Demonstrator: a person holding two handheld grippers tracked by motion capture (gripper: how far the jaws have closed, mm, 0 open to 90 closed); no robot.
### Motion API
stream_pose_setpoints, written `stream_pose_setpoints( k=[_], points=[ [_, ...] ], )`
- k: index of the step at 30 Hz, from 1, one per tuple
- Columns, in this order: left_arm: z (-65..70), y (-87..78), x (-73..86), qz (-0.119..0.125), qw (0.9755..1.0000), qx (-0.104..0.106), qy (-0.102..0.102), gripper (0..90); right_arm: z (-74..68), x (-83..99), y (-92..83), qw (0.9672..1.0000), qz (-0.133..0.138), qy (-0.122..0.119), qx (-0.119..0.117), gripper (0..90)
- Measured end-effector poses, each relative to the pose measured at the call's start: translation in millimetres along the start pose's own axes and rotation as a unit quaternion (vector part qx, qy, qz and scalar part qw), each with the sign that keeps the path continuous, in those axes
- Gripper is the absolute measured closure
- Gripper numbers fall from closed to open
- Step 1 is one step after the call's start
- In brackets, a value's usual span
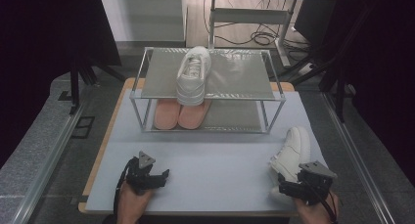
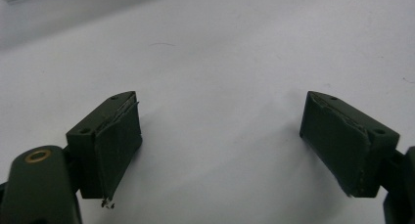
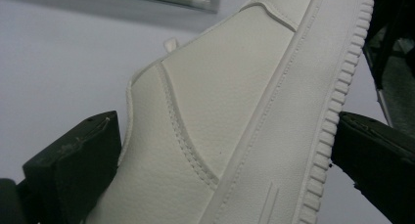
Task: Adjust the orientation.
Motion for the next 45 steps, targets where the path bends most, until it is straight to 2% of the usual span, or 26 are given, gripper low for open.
stream_pose_setpoints(
  k=[3,9,10,12,13,15,21,31,37,45],
  points=[
    [0.0,0.0,0.0,0.000,1.0000,0.000,0.000,15.3,-0.8,-0.3,1.1,1.0000,-0.004,-0.003,0.008,0.0],
    [0.0,0.0,0.0,0.000,1.0000,0.000,0.000,15.3,3.0,0.1,-0.8,0.9999,-0.012,0.005,-0.001,0.0],
    [0.0,0.0,0.1,0.000,1.0000,0.000,0.000,15.4,3.5,0.5,-0.7,0.9998,-0.015,0.010,-0.003,0.0],
    [0.0,0.0,0.1,0.000,1.0000,0.000,0.000,15.3,6.5,3.6,3.9,0.9984,-0.029,0.034,-0.035,0.0],
    [0.0,0.0,0.0,0.000,1.0000,0.000,0.000,15.3,7.4,5.1,5.7,0.9979,-0.026,0.041,-0.042,0.0],
    [0.0,0.0,0.0,0.000,1.0000,0.000,0.000,15.3,6.8,5.9,5.0,0.9980,-0.020,0.042,-0.041,0.0],
    [0.0,0.0,0.0,0.000,1.0000,0.000,0.000,15.3,7.1,4.2,3.7,0.9981,-0.027,0.041,-0.037,2.3],
    [-0.2,0.0,0.0,0.000,1.0000,0.000,0.000,15.3,16.6,4.1,-3.0,0.9975,-0.025,0.043,-0.050,15.5],
    [-0.1,0.0,0.0,0.000,1.0000,0.001,-0.001,15.3,17.8,4.6,-7.0,0.9983,-0.025,0.025,-0.047,21.7],
    [-0.2,0.1,0.0,0.000,1.0000,0.001,-0.001,15.3,21.2,6.5,-13.3,0.9988,-0.020,0.013,-0.044,25.4]
  ],
)
Point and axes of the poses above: each handheld gripper's, and its own axes: y roughly forward along the jaws, x roughly out of its underside, z roughly to its right, the point moved 3 cm from there along y, roughly forward along the jaws, and after that the axes turned 3 degrees about -x, right-handed, at the moved point
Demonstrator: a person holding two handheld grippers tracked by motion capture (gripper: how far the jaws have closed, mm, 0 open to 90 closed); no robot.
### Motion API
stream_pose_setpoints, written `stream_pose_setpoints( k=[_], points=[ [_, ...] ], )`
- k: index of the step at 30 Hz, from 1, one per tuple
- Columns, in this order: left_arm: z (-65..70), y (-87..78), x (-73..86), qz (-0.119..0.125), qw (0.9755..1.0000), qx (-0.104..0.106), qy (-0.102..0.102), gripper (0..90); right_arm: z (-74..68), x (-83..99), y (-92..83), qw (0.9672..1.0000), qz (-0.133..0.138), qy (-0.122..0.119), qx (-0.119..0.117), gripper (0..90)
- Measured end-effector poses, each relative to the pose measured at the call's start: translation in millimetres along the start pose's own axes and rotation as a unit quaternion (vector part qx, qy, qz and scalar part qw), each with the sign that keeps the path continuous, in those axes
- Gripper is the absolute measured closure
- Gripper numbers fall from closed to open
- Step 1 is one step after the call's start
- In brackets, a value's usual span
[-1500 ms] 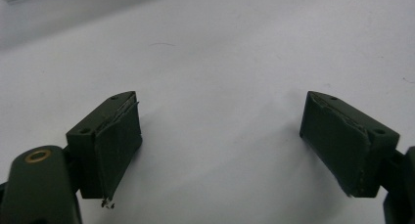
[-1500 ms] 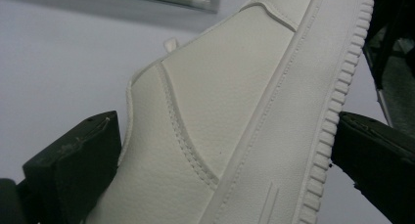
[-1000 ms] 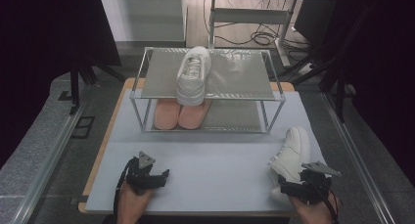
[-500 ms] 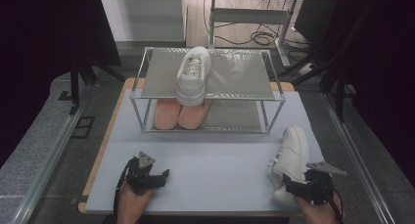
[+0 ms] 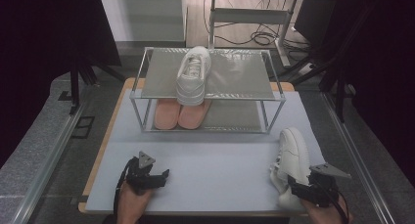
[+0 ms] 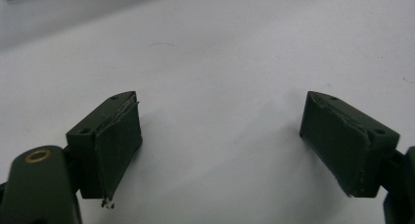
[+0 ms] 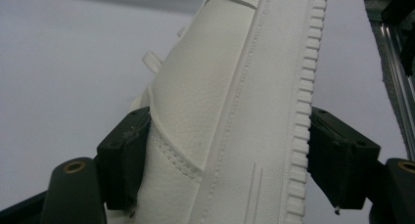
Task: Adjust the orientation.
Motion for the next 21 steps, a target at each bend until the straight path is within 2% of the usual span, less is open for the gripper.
stream_pose_setpoints(
  k=[10,14,21],
  points=[
    [0.0,0.0,0.0,0.000,1.0000,0.000,0.000,15.3,4.6,0.1,-14.9,1.0000,0.007,-0.004,-0.005,29.1],
    [0.0,0.0,0.0,0.000,1.0000,0.000,0.000,15.3,2.1,-2.4,-22.4,0.9998,0.014,-0.004,-0.012,29.9],
    [0.0,0.0,0.0,0.000,1.0000,0.000,-0.001,15.2,-7.6,-5.6,-33.3,0.9991,0.021,-0.018,-0.031,30.7]
  ],
)
Point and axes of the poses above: each handheld gripper's, and its own axes: y roughly forward along the jaws, x roughly out of its underside, z roughly to its right, the point moved 3 cm from there along y, roughly forward along the jaws, and after that the axes turned 3 degrees about -x, right-handed, at the moved point
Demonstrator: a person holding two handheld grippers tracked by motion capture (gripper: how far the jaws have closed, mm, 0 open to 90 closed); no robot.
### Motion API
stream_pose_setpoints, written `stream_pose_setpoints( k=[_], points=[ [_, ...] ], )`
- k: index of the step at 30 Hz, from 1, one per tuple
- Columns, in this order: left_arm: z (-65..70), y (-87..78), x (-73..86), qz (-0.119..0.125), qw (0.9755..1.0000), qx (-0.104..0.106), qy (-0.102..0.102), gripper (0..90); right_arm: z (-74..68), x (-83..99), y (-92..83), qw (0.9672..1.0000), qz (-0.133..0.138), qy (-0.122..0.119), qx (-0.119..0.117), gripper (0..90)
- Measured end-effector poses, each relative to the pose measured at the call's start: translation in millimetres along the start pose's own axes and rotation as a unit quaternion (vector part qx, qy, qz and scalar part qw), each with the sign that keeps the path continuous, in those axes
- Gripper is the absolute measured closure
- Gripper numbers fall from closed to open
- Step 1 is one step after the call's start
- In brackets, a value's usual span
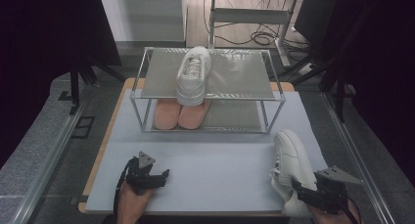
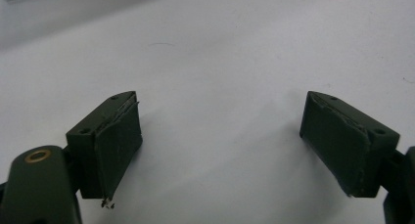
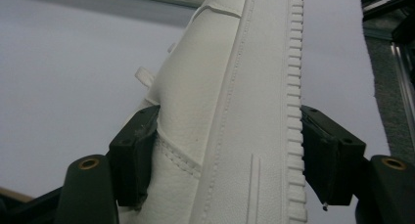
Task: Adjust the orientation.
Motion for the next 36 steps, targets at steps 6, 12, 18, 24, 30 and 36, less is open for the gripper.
stream_pose_setpoints(
  k=[6,12,18,24,30,36],
  points=[
    [0.0,0.0,0.0,0.000,1.0000,0.000,0.000,15.3,-15.3,-3.1,-1.5,0.9996,0.002,-0.016,-0.022,32.0],
    [0.0,0.0,0.0,0.000,1.0000,0.000,0.000,15.3,-34.4,-9.4,7.8,0.9985,0.000,-0.039,-0.039,33.9],
    [-0.1,0.0,0.0,0.000,1.0000,0.000,0.000,15.3,-53.3,-15.9,21.4,0.9970,-0.002,-0.050,-0.060,34.6],
    [-0.1,0.0,0.0,0.000,1.0000,0.000,0.000,15.3,-77.4,-29.1,34.2,0.9941,0.005,-0.064,-0.088,34.9],
    [-0.1,0.0,0.0,0.000,1.0000,0.000,0.000,15.3,-100.5,-44.0,51.0,0.9897,0.014,-0.079,-0.119,35.1],
    [-0.2,0.0,0.0,0.000,1.0000,0.000,0.000,15.3,-124.8,-57.3,69.3,0.9815,0.020,-0.097,-0.164,35.0]
  ],
)
Point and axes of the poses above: each handheld gripper's, and its own axes: y roughly forward along the jaws, x roughly out of its underside, z roughly to its right, the point moved 3 cm from there along y, roughly forward along the jaws, and after that the axes turned 3 degrees about -x, right-handed, at the moved point
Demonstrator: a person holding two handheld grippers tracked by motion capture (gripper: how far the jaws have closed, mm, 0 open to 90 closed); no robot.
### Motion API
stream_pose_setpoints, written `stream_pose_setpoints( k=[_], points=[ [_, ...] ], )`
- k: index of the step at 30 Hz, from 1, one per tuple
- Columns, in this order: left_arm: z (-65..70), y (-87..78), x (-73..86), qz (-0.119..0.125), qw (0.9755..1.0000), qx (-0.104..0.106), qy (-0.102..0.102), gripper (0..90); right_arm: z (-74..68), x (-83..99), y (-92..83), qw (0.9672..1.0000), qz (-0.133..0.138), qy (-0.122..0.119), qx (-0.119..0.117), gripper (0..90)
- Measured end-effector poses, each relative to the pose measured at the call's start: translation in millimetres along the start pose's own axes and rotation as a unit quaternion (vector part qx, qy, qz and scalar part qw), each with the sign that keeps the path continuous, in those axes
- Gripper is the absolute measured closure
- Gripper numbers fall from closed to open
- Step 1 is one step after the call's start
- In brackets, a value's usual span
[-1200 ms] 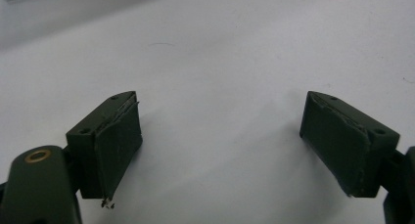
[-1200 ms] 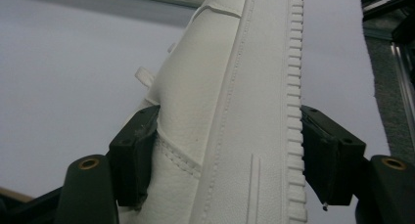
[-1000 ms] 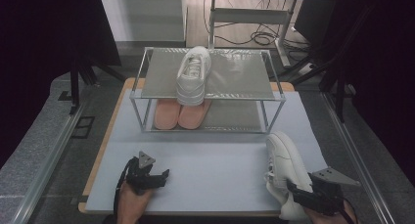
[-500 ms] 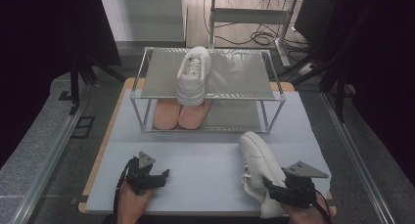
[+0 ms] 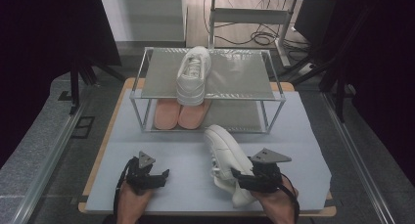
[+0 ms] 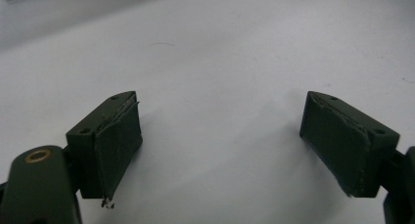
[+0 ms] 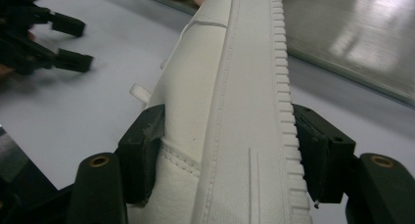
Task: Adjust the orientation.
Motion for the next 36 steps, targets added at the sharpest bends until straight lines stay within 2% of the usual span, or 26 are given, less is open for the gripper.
stream_pose_setpoints(
  k=[3,6,9,11,16,18,22,31,34,36],
  points=[
    [0.1,0.1,0.0,0.000,1.0000,0.000,0.000,15.3,-7.0,-6.2,12.0,0.9997,0.002,-0.011,-0.020,34.7],
    [0.2,0.1,0.0,0.001,1.0000,0.000,-0.001,15.3,-11.4,-7.9,23.1,0.9991,-0.002,-0.013,-0.039,34.0],
    [0.2,0.2,0.0,0.001,1.0000,0.000,-0.002,15.3,-14.3,-3.5,31.9,0.9987,-0.011,-0.016,-0.046,32.4],
    [0.1,0.0,0.0,0.000,1.0000,0.000,0.000,15.3,-15.8,-0.4,33.1,0.9987,-0.006,-0.013,-0.048,30.0],
    [0.1,0.0,0.1,0.000,1.0000,0.000,0.000,15.3,-15.9,8.4,37.3,0.9969,-0.046,-0.022,-0.060,23.0],
    [0.2,0.0,0.0,0.000,1.0000,0.000,0.000,15.3,-13.7,9.9,35.4,0.9972,-0.033,-0.017,-0.065,22.7],
    [0.2,0.0,0.0,0.000,1.0000,0.000,0.000,15.3,-12.7,7.0,32.6,0.9969,-0.040,-0.029,-0.061,22.2],
    [0.2,-0.1,0.0,0.000,1.0000,0.000,0.000,15.3,-10.0,-7.8,16.1,0.9965,-0.019,-0.058,-0.056,33.4],
    [0.2,-0.1,0.0,0.000,1.0000,0.000,0.000,15.4,-8.6,-11.7,11.8,0.9966,-0.014,-0.059,-0.056,45.8],
    [0.2,-0.1,0.0,0.000,1.0000,0.000,0.000,15.4,-9.0,-13.3,8.8,0.9963,-0.009,-0.064,-0.056,61.1]
  ],
)
Point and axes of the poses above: each handheld gripper's, and its own axes: y roughly forward along the jaws, x roughly out of its underside, z roughly to its right, the point moved 3 cm from there along y, roughly forward along the jaws, and after that the axes turned 3 degrees about -x, right-handed, at the moved point
